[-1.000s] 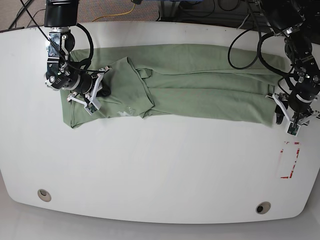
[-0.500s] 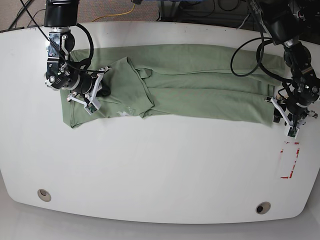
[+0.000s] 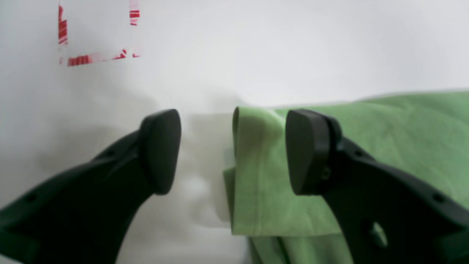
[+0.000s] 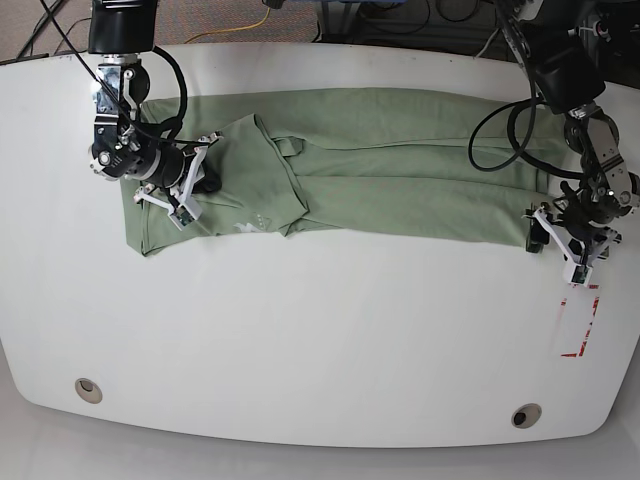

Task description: Layout the t-shirt on the table in an organized manner, then fold the t-shirt properly

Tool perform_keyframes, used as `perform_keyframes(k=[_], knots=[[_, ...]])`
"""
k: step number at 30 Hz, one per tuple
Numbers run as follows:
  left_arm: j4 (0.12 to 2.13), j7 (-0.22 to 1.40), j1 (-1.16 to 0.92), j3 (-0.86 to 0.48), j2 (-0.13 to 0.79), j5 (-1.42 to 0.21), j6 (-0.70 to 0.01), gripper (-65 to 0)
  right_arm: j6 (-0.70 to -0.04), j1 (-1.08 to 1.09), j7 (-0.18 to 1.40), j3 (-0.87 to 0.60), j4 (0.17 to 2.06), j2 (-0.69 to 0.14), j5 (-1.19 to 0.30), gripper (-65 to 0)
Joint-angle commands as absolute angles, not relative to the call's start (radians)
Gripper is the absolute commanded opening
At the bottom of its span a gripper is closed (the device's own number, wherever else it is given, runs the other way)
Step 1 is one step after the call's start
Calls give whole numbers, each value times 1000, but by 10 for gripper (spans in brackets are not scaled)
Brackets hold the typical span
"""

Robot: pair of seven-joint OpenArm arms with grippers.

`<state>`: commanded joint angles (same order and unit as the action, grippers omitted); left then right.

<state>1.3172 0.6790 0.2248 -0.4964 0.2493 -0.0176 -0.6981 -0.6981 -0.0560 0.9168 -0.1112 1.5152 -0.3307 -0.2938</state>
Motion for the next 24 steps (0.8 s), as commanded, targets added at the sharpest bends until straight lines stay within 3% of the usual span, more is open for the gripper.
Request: perform_keyframes(k=[18,21,23,24], knots=[[1196,618,226,-493,269,-22,-698,-243,-698,-58,920,-170,1515,-308,-291,-623],[1196,616,226,-493,269,-22,-698,-279,-698,-58,928,-170,1515,-306,-291,-623],[1196,616,226,-493,269,-22,-698,-331,-698,-58,935,-170,1515,-305,-291,-623],[1196,616,226,-493,271,-22,-698,-388,-698,-58,938,-170,1515,-305,-294,-623]])
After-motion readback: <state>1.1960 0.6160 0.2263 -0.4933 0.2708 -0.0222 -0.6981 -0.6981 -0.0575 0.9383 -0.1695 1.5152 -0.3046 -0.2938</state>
